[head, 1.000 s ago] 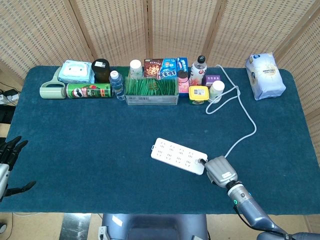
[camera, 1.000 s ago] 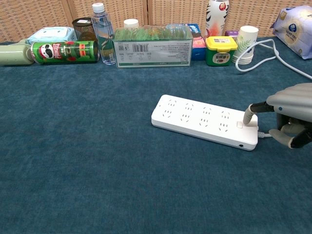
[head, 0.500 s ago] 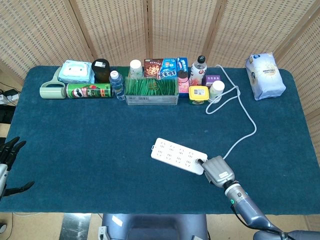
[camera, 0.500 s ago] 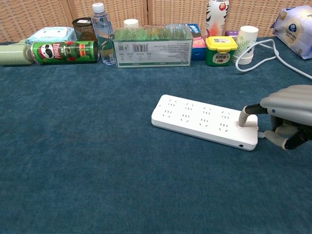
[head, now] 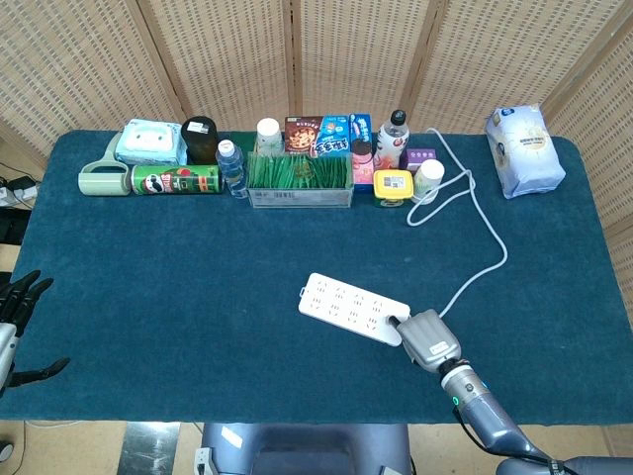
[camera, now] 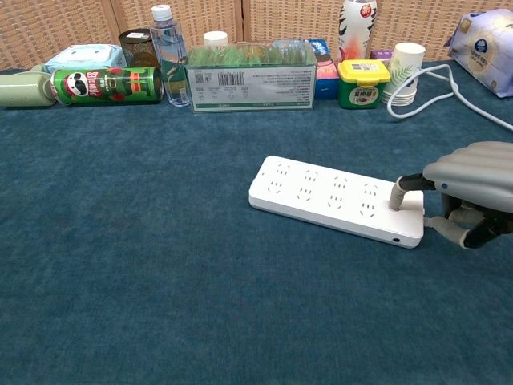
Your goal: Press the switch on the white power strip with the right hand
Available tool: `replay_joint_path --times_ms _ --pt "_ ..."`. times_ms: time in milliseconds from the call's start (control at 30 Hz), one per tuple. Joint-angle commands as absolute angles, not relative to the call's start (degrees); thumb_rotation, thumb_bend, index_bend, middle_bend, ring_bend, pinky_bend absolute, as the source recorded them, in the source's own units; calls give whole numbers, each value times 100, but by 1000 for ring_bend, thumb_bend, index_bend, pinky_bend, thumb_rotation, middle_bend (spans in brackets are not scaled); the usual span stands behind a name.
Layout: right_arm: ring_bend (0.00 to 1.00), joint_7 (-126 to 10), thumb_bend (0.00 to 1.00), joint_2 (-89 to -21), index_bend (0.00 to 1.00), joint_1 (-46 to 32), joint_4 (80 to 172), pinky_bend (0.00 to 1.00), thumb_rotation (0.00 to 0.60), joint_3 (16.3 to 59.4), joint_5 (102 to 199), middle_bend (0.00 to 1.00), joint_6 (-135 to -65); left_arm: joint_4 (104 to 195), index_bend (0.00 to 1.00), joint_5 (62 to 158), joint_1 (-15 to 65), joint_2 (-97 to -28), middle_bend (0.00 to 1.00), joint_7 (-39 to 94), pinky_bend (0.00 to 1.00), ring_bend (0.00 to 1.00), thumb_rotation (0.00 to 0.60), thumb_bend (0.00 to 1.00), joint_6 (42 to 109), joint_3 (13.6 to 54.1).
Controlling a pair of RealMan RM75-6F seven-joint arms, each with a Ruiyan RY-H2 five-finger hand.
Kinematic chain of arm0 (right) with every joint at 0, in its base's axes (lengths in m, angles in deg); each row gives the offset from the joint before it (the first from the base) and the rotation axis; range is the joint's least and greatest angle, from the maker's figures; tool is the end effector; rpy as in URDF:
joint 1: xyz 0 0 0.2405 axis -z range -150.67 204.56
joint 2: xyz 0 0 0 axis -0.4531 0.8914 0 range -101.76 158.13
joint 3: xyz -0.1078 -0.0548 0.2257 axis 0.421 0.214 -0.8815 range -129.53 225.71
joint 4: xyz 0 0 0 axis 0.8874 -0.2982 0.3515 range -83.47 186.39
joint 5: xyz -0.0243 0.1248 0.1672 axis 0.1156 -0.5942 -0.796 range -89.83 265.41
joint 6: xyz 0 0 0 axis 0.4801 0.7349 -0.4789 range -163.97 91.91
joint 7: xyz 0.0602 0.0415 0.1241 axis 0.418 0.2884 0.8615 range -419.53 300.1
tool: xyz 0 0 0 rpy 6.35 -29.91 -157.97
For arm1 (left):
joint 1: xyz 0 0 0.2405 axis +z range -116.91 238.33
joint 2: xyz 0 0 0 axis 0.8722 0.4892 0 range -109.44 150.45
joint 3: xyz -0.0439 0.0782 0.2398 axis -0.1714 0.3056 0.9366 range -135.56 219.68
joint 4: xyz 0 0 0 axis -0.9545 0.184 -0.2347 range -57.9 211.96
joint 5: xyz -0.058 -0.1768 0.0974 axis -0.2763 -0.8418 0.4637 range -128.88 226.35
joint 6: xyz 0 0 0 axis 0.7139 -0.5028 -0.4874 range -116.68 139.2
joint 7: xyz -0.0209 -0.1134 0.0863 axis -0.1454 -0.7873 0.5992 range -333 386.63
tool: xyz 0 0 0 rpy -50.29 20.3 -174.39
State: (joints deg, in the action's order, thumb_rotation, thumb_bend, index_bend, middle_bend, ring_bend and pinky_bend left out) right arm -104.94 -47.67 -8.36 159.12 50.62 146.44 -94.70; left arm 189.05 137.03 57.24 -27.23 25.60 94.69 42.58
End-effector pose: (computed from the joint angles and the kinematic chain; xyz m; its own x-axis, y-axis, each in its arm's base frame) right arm -0.1881 -0.2461 0.0105 0.7139 -0.3671 0.5963 -0.6974 -0.4493 0.5584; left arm -0.2636 0.1573 0.2007 0.3266 0.1024 0.9396 0.9451 -0.0215 -0.3261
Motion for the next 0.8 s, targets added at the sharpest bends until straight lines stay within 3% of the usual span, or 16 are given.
replay_joint_path --times_ms 33,467,600,667,800 --pt "1000 -10453 654 -4747 255 -839 15948 1000 600 5034 14684 980 -9522 18898 0 13698 5723 -2722 0 2544 21 0 600 122 9470 4256" --pt "1000 -9546 645 -3907 259 -559 16785 1000 600 4546 15761 975 -10477 18860 0 13691 5726 -2728 0 2448 21 0 600 122 9488 4251" --pt "993 -8641 601 -3755 255 -106 16547 993 600 4619 16659 895 -11147 18805 0 13655 5750 -2726 0 2380 21 0 600 123 9504 4257" --pt "940 -8274 533 -3709 220 74 16342 925 600 4695 16983 814 -11380 18777 0 13657 5763 -2725 0 2365 22 0 600 122 9512 4268" --pt "612 -7709 109 -3612 125 499 15750 608 600 4916 17480 536 -11868 18717 0 13656 5800 -2727 0 2305 21 0 600 122 9550 4284"
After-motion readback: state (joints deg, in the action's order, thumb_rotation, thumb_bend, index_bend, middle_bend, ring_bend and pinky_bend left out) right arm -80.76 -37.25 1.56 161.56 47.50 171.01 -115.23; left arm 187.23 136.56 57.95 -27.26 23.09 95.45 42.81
